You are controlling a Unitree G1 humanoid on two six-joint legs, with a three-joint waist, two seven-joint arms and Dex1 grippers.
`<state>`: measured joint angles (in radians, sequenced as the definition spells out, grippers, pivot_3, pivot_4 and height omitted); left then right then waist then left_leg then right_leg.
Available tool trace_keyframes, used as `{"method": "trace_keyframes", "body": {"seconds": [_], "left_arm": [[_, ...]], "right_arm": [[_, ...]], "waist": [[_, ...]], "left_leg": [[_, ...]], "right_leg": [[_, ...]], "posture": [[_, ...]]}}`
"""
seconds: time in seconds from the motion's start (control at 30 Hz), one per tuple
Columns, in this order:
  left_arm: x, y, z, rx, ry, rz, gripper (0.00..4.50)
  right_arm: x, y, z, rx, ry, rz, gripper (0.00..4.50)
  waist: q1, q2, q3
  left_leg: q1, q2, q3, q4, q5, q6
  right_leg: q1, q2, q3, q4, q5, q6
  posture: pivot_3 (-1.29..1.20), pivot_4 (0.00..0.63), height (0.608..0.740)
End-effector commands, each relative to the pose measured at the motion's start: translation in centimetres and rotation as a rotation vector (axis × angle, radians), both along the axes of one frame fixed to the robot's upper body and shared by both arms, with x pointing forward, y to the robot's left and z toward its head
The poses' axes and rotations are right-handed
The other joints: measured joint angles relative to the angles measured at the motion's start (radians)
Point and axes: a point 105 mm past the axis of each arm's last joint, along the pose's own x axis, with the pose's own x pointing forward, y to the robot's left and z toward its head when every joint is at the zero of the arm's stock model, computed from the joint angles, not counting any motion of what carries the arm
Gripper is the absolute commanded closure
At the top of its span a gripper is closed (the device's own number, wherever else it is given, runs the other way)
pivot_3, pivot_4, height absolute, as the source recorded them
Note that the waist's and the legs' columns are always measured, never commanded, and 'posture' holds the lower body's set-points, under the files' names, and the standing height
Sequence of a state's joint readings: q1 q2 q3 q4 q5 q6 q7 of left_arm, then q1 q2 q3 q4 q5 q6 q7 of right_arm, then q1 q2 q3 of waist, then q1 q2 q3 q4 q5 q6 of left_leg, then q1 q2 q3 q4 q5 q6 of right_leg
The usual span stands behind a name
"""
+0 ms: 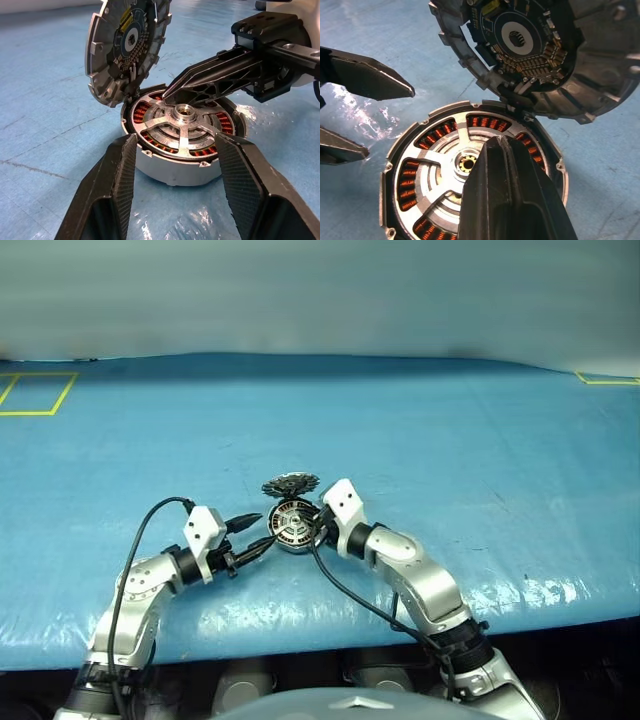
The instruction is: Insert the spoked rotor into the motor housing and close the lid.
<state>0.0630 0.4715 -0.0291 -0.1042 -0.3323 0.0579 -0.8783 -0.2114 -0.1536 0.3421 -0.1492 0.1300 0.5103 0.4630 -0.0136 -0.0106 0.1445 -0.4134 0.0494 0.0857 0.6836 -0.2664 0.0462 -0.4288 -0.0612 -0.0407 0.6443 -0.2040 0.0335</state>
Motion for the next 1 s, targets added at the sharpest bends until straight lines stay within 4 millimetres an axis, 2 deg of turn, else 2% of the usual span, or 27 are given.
{"method": "trace_keyframes", "body": {"seconds": [0.03, 0.2, 0.33, 0.47, 0.53, 0.73, 0.9, 1.0], "left_arm": [[0.3, 0.1, 1.3, -0.027, -0.046, 0.011, 1.89], [0.4, 0.7, 1.3, -0.019, -0.049, 0.032, 1.89], [1.1, 1.2, 1.6, -0.026, -0.074, 0.089, 1.89], [1.5, 1.3, 1.7, -0.042, -0.082, 0.123, 1.89], [1.5, 1.2, 1.5, -0.041, -0.077, 0.128, 1.89], [1.4, 1.1, 1.3, -0.051, -0.069, 0.132, 1.89], [1.1, 1.0, 1.1, -0.046, -0.060, 0.133, 1.89], [0.5, 1.1, 0.9, -0.055, -0.031, 0.125, 1.89]], "right_arm": [[0.0, -0.3, 2.3, 0.102, -0.050, 0.012, 4.50], [-0.7, -1.1, 3.8, 0.148, -0.085, 0.033, 4.50], [-1.2, -3.7, 3.9, 0.136, -0.078, -0.032, 4.50], [0.4, -6.8, 3.6, 0.097, -0.103, -0.226, 4.50], [1.1, -7.4, 4.2, 0.117, -0.128, -0.279, 4.50], [3.1, -5.1, 7.0, 0.177, -0.216, -0.275, 4.50], [3.6, -1.7, 8.1, 0.180, -0.235, -0.117, 4.50], [3.1, 0.3, 8.9, 0.167, -0.250, 0.033, 4.50]], "waist": [[0.001, 0.000, 0.000], [0.001, 0.000, 0.000], [0.004, 0.000, 0.000], [0.002, 0.000, 0.000], [0.001, 0.000, 0.000], [-0.002, 0.000, 0.000], [0.000, 0.001, 0.000], [0.000, 0.001, 0.000]], "left_leg": [[0.000, 0.000, 0.000, 0.000, 0.000, 0.000], [0.000, 0.000, 0.000, 0.000, 0.000, 0.000], [0.000, 0.000, -0.001, 0.000, 0.000, 0.000], [0.000, -0.001, 0.000, 0.000, 0.000, 0.000], [0.000, 0.000, 0.000, 0.000, 0.000, -0.001], [0.000, 0.002, 0.000, -0.001, 0.001, -0.001], [0.000, 0.001, 0.000, -0.001, 0.001, -0.001], [-0.001, 0.001, 0.000, -0.001, 0.000, -0.001]], "right_leg": [[0.000, 0.000, 0.000, 0.000, 0.000, 0.000], [0.000, 0.000, 0.000, 0.000, 0.000, 0.000], [0.000, 0.000, 0.000, 0.000, 0.000, 0.000], [0.000, 0.000, 0.000, -0.001, 0.000, 0.000], [0.000, 0.000, 0.000, 0.000, 0.000, 0.001], [-0.001, 0.002, 0.000, 0.000, 0.000, 0.000], [0.000, 0.001, 0.000, 0.000, 0.001, -0.001], [-0.001, 0.001, 0.000, 0.000, 0.001, -0.001]], "posture": [[0.00, 0.150, 0.740], [0.00, 0.150, 0.740], [0.00, 0.150, 0.740], [0.00, 0.150, 0.740], [0.00, 0.150, 0.740], [0.00, 0.150, 0.740], [0.00, 0.150, 0.740], [0.00, 0.150, 0.740]]}}
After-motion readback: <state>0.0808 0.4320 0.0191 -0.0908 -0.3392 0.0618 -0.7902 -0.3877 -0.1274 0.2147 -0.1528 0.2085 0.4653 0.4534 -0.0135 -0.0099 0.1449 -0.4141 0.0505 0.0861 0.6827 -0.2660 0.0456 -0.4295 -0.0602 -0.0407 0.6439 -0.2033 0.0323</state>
